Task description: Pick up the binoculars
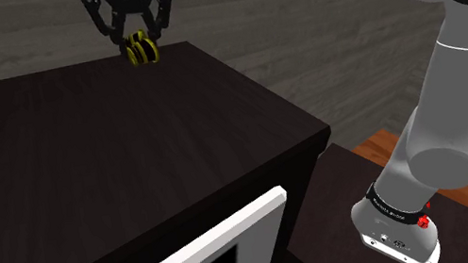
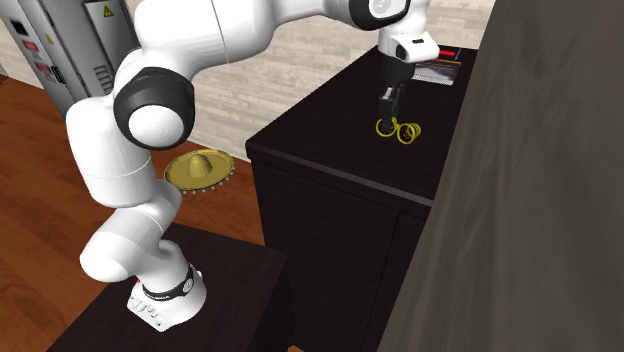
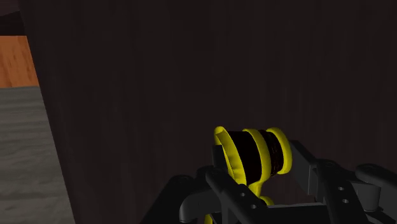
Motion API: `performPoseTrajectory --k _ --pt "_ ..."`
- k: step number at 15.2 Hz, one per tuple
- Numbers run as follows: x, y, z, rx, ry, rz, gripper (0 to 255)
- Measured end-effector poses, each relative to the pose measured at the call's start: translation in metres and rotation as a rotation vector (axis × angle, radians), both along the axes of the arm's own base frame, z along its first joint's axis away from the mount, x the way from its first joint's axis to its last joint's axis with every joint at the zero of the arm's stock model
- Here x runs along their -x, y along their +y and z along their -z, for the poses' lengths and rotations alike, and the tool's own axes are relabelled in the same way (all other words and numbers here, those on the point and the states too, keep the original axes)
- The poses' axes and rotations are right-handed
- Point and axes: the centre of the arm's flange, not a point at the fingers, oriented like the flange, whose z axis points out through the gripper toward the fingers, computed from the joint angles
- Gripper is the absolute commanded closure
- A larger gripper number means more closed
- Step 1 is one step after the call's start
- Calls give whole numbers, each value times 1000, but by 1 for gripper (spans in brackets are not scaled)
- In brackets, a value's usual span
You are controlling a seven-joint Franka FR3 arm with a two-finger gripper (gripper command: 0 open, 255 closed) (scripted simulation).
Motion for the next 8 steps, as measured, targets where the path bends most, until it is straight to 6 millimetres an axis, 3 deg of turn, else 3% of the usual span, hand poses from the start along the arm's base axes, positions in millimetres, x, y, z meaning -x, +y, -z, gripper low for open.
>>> performPoseTrajectory --k 8 --pt "1 3 -41 0 0 0 255"
